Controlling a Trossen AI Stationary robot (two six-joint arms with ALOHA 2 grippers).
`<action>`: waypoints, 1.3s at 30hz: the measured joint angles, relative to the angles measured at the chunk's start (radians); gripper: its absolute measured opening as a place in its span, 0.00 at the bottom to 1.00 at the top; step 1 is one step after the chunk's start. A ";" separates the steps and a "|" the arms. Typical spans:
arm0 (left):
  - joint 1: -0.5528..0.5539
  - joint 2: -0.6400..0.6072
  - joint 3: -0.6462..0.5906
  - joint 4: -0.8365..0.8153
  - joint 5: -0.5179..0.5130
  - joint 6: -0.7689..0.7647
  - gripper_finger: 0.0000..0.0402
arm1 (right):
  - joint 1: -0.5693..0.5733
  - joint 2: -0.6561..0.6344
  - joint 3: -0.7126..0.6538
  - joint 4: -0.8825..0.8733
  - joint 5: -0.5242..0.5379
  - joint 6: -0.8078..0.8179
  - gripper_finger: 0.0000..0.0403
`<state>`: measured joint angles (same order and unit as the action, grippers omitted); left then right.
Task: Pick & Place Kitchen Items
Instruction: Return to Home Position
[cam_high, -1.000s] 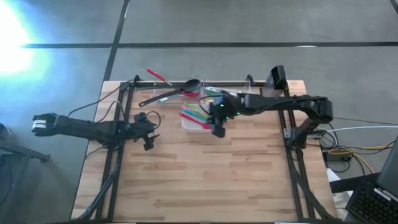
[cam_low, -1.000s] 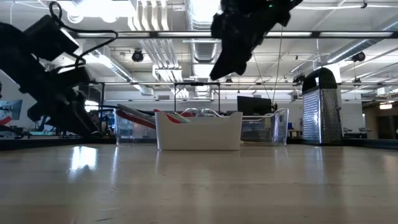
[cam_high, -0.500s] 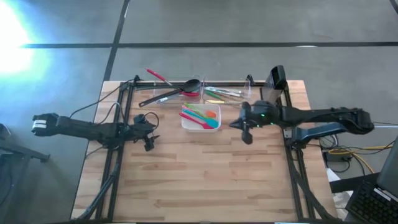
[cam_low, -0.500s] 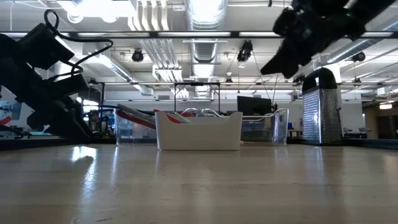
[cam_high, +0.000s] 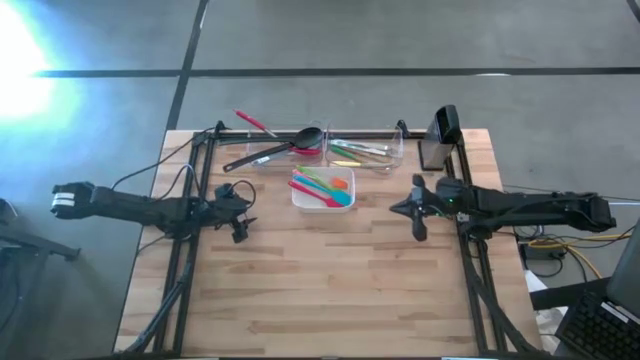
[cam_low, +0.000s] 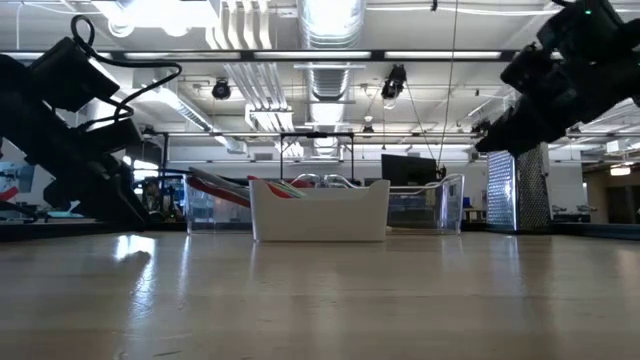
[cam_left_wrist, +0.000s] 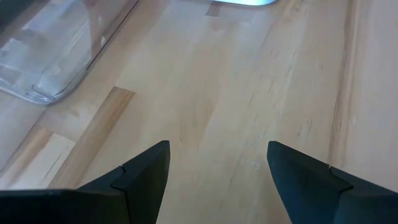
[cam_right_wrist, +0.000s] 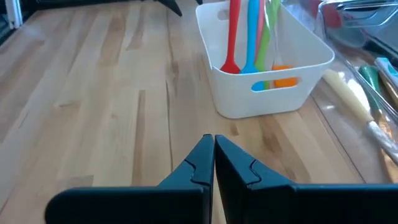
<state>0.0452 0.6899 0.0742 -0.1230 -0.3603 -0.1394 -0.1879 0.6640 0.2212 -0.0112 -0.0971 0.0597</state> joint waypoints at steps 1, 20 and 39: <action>0.000 0.000 0.000 0.000 0.000 0.000 0.68 | 0.000 -0.033 -0.020 0.000 0.000 0.000 0.02; 0.000 0.000 0.001 0.000 0.000 0.001 0.68 | -0.001 -0.664 -0.212 0.035 0.050 -0.318 0.02; 0.000 0.000 -0.001 0.003 0.000 -0.003 0.68 | 0.000 -0.630 -0.212 0.118 0.048 -0.342 0.02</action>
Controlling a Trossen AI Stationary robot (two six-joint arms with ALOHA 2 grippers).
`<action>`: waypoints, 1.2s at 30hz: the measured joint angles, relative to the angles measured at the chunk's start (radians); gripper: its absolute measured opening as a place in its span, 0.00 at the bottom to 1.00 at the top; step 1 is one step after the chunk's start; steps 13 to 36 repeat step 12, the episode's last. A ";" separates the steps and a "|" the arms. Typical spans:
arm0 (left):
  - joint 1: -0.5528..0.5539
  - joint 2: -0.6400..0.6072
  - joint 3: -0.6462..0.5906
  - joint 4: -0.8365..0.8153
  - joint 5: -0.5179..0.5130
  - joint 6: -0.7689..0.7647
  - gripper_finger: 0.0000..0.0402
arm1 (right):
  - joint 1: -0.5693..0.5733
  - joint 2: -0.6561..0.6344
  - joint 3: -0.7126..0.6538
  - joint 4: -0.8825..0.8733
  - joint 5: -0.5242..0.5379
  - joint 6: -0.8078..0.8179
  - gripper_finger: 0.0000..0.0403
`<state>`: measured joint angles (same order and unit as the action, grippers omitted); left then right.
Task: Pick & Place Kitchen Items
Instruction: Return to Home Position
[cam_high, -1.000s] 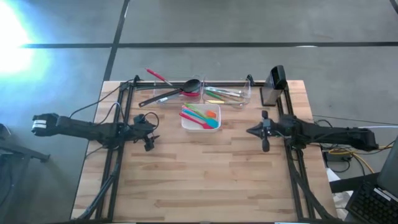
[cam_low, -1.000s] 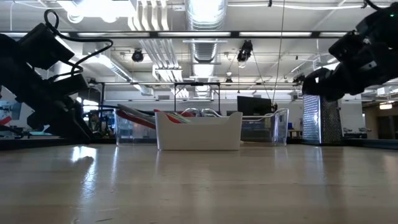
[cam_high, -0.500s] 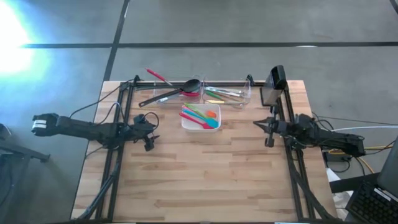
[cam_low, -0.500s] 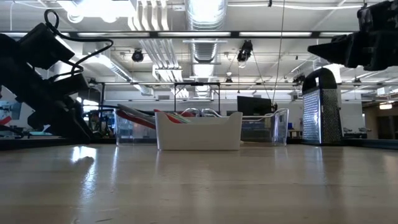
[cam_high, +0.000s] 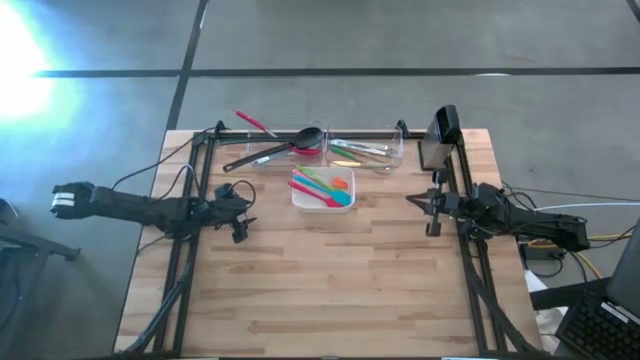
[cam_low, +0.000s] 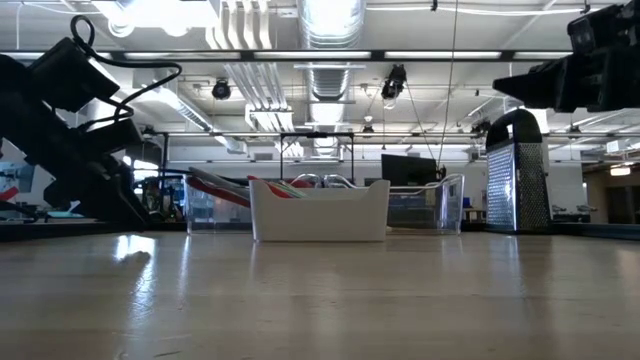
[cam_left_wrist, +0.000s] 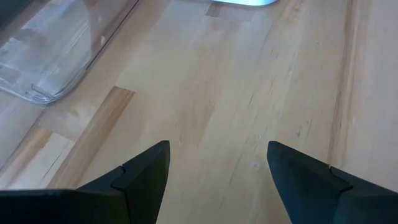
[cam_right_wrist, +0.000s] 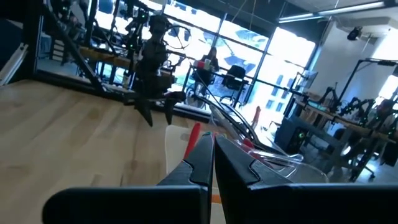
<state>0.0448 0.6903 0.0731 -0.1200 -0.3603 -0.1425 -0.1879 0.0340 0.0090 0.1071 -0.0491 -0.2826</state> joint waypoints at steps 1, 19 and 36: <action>0.000 0.000 0.000 0.000 0.000 0.000 0.68 | 0.000 0.000 0.000 -0.001 0.000 0.000 0.02; 0.000 0.000 -0.001 0.000 0.000 0.000 0.68 | 0.000 0.008 0.000 -0.002 -0.001 -0.005 0.02; 0.000 0.000 -0.001 0.000 0.000 0.000 0.68 | 0.000 0.008 0.000 -0.002 -0.001 -0.005 0.02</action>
